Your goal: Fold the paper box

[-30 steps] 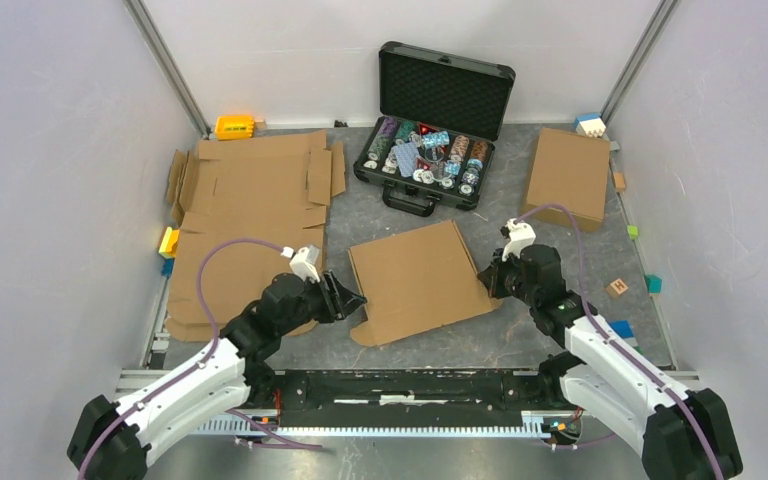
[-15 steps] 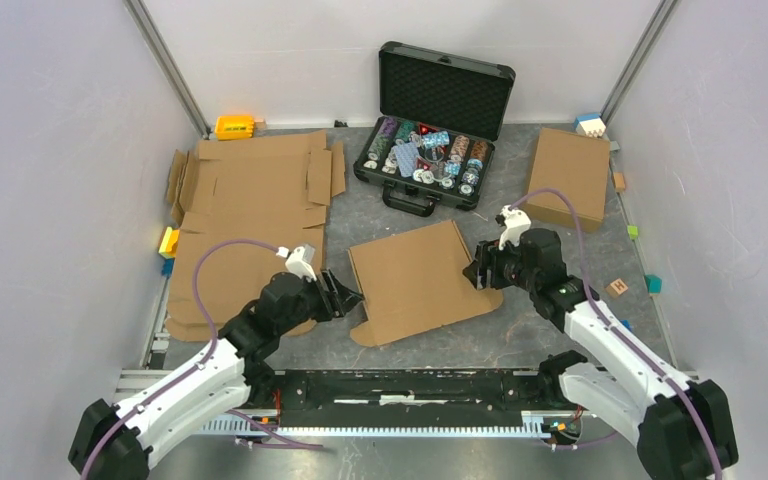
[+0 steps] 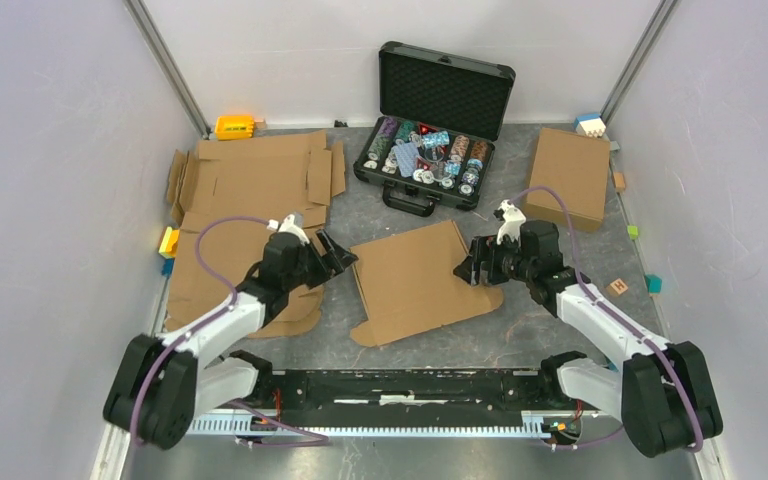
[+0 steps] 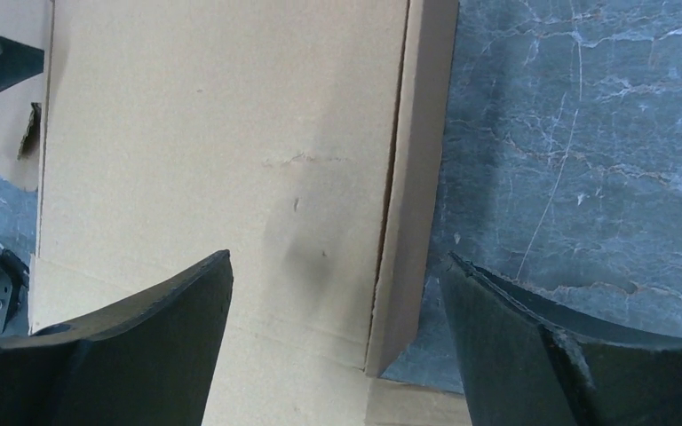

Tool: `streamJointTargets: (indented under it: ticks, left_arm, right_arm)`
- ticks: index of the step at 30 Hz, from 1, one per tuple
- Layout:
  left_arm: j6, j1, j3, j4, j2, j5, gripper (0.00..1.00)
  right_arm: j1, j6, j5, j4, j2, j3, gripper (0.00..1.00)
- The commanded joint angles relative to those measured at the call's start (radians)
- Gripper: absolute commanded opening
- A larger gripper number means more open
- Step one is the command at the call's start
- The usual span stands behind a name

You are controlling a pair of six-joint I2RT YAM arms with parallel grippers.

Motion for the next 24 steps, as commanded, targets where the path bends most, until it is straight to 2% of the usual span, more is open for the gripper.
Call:
streamJointTargets:
  ticks: [1, 5, 8, 11, 17, 20, 24]
  left_arm:
    - [0.038, 0.048, 0.102, 0.154, 0.147, 0.126, 0.83]
    - [0.134, 0.054, 0.187, 0.127, 0.244, 0.149, 0.69]
    - [0.246, 0.053, 0.257, 0.047, 0.279, 0.153, 0.67]
    - [0.335, 0.054, 0.275, 0.047, 0.287, 0.196, 0.63]
    - [0.519, 0.054, 0.313, 0.048, 0.306, 0.21, 0.66]
    - [0.595, 0.047, 0.359, 0.053, 0.342, 0.277, 0.64]
    - [0.7, 0.013, 0.483, -0.066, 0.446, 0.312, 0.62]
  right_arm:
    - [-0.034, 0.001, -0.059, 0.086, 0.029, 0.016, 0.91]
    - [-0.052, 0.004, -0.079, 0.107, 0.036, 0.017, 0.9]
    - [-0.057, 0.001, -0.079, 0.113, 0.025, 0.015, 0.9]
    - [-0.058, -0.003, -0.084, 0.113, 0.018, 0.016, 0.9]
    - [-0.058, -0.001, -0.122, 0.122, 0.025, 0.01, 0.89]
    - [-0.058, 0.0, -0.117, 0.121, 0.007, 0.002, 0.88]
    - [-0.058, -0.006, -0.098, 0.101, -0.041, 0.0, 0.88]
